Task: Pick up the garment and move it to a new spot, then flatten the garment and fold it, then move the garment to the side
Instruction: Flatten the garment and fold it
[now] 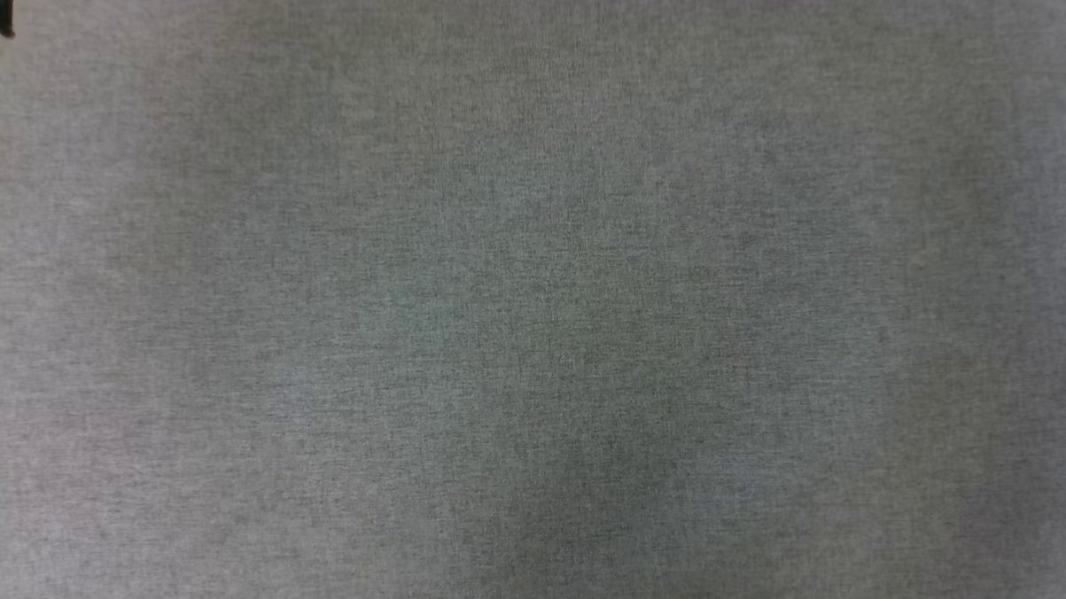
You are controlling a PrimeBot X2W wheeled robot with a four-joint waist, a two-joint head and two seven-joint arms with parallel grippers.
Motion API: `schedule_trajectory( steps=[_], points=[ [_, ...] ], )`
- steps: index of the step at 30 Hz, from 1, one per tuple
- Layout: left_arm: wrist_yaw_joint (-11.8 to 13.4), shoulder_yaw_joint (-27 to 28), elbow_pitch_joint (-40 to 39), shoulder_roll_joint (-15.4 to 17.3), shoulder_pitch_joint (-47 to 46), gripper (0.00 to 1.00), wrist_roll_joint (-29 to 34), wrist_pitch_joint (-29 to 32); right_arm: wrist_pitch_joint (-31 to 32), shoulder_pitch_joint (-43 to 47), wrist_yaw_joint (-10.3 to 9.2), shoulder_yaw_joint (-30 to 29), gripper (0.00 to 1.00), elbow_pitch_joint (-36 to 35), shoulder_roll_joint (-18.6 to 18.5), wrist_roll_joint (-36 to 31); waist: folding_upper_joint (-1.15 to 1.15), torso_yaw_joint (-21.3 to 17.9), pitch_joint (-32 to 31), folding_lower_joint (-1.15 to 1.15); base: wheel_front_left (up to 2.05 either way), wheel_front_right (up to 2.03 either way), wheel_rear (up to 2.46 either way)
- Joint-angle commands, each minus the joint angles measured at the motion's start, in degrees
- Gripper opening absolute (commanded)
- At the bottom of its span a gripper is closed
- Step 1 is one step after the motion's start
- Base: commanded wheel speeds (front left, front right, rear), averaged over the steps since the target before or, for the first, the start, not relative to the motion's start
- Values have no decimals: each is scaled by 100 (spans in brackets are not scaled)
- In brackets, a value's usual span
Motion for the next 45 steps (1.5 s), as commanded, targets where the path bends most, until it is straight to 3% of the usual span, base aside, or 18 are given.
schedule_trajectory(
  steps=[1,7,12,20,27,33,37,45],
  points=[
    [-57,22,150,-33,-3,0,-49,-79,-77,-68,-6,73,0,159,70,57,0,-1,152,-1,0,0,0],
    [-224,-15,713,-177,255,0,-154,-312,-304,38,-7,199,0,755,159,181,0,55,260,-1,0,0,0],
    [-520,-76,1126,-348,612,0,-296,-424,-501,248,-6,275,0,1201,160,292,0,164,207,-1,0,0,0],
    [-760,-65,1492,-443,1982,0,-476,-643,-885,1314,-6,803,0,1575,71,694,0,241,-628,-1,0,0,0],
    [-853,7,1271,-426,3854,0,-660,-691,-965,2936,-6,1292,0,1317,-108,1493,0,295,-1714,-1,0,0,0],
    [-552,258,565,-418,5682,0,-811,-698,-875,4526,-7,1429,0,799,-465,2000,0,370,-2454,-1,0,0,0],
    [-304,327,-86,-273,6777,0,-876,-697,-756,5515,-7,1210,0,351,-593,2187,0,366,-2709,-1,0,0,0],
    [362,313,-1673,175,8504,0,-927,-222,-458,7163,-8,549,0,-702,-705,1859,0,351,-3053,-1,0,0,0]
  ],
)
